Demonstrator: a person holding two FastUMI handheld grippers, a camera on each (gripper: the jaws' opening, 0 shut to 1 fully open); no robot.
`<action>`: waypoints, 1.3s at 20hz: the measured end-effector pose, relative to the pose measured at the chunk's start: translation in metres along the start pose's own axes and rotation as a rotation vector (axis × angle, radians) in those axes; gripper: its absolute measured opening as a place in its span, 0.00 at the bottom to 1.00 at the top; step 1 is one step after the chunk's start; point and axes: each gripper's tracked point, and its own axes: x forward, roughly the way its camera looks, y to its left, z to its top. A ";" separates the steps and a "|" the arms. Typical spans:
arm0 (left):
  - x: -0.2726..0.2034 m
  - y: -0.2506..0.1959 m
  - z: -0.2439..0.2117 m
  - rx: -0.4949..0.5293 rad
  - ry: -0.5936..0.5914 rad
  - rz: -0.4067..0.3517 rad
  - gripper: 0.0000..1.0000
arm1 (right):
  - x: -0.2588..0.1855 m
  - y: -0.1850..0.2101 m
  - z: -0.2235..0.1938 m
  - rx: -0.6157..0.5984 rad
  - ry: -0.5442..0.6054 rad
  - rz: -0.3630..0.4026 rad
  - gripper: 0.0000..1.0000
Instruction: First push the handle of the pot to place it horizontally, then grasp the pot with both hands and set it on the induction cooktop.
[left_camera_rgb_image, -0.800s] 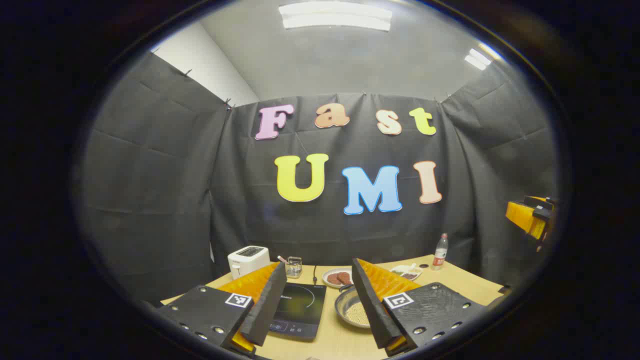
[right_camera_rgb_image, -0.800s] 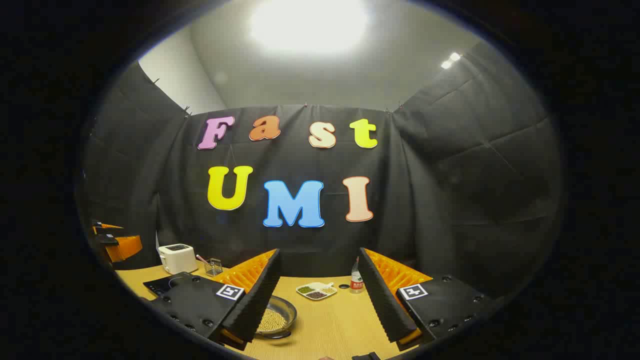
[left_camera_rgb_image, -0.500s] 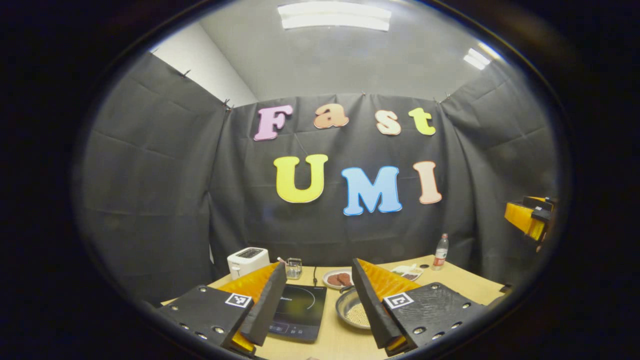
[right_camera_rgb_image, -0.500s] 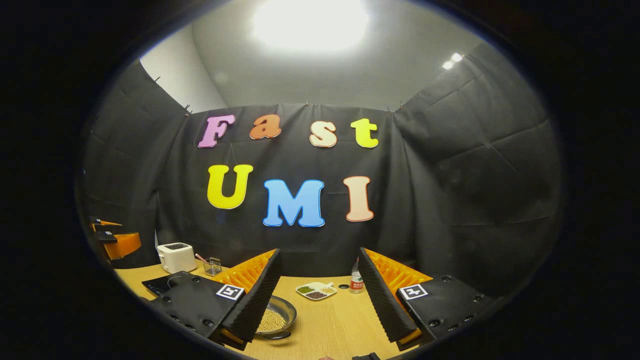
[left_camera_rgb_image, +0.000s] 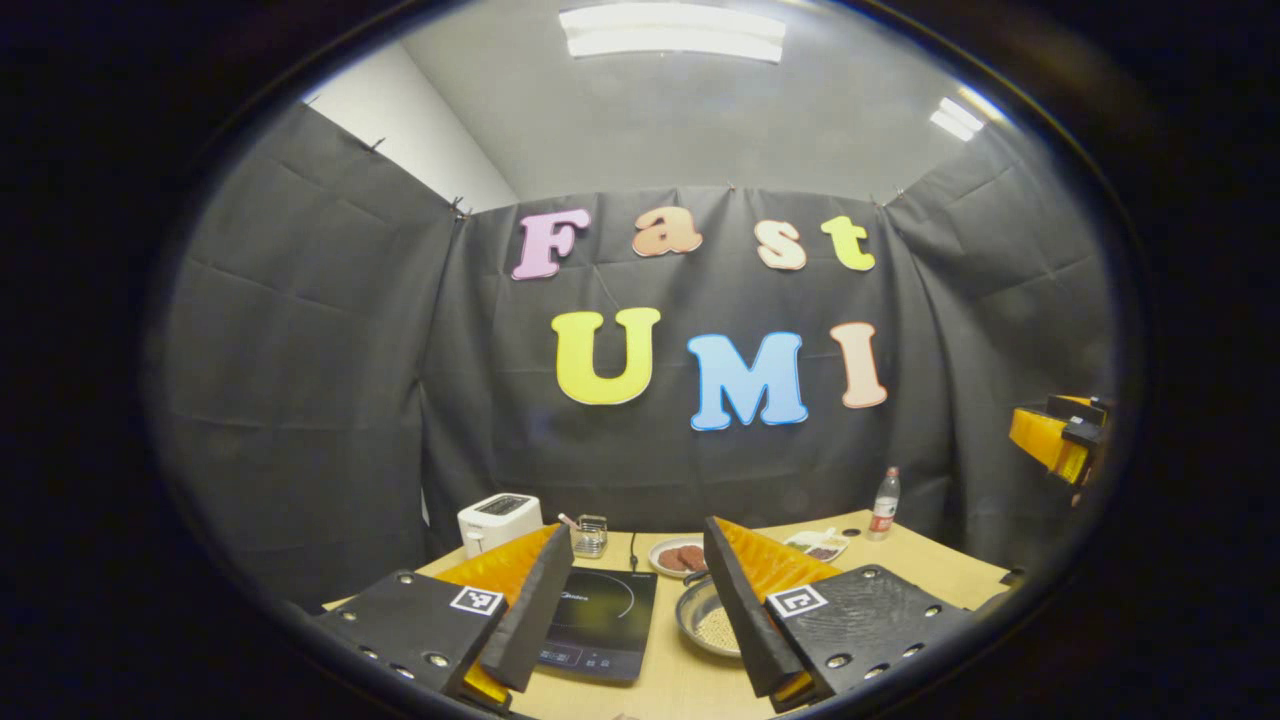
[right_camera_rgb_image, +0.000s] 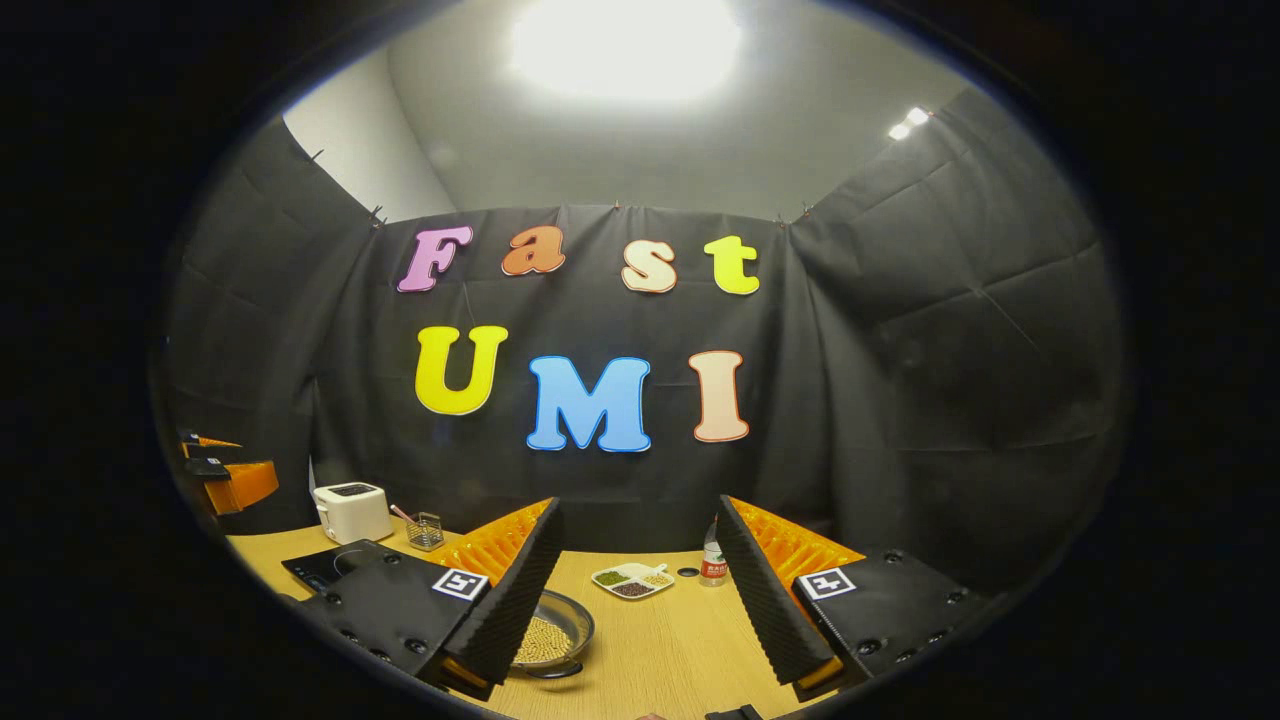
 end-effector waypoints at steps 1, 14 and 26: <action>0.000 0.001 0.000 -0.001 0.000 0.002 0.77 | 0.000 0.000 0.001 0.000 -0.001 0.001 0.97; -0.002 0.014 0.001 0.009 -0.011 0.009 0.77 | -0.002 0.015 0.006 -0.028 -0.019 0.022 0.79; 0.001 0.043 0.000 0.017 -0.018 0.019 0.77 | -0.001 0.055 -0.010 -0.010 0.055 0.079 0.37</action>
